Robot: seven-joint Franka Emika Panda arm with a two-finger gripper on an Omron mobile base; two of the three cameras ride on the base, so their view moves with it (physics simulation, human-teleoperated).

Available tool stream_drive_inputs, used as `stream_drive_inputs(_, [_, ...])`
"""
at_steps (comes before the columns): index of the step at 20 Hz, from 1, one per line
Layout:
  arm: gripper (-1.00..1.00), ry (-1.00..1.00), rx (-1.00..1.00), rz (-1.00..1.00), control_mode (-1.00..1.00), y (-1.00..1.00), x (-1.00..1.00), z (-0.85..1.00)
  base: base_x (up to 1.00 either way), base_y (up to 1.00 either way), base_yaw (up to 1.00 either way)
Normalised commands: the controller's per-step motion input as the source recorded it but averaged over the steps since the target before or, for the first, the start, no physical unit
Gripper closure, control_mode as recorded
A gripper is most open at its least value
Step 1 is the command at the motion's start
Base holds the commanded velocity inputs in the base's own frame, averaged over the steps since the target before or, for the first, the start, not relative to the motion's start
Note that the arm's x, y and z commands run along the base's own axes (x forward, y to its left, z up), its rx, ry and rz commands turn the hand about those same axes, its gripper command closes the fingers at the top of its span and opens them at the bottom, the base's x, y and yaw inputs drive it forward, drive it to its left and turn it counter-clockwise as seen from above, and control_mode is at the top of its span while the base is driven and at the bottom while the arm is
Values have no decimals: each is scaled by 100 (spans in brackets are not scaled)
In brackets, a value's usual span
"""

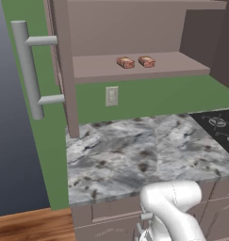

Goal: Pick up the bar soap and bar soap from the sink, and place them back in the cabinet, and close the cabinet doors.

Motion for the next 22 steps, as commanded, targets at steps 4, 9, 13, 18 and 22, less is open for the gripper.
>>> stream_drive_inputs(4, [-100,0,0,0,-100,-30,0,-6,0,0,0])
stream_drive_inputs(9, [-100,0,0,0,-100,-21,1,-7,0,0,0])
stream_drive_inputs(13, [-100,1,0,2,-100,-19,12,-11,0,0,0])
stream_drive_inputs(18, [-100,1,0,3,-100,-23,17,-10,0,0,0])
stream_drive_inputs(22, [-100,2,0,4,-100,-23,19,-13,0,0,0])
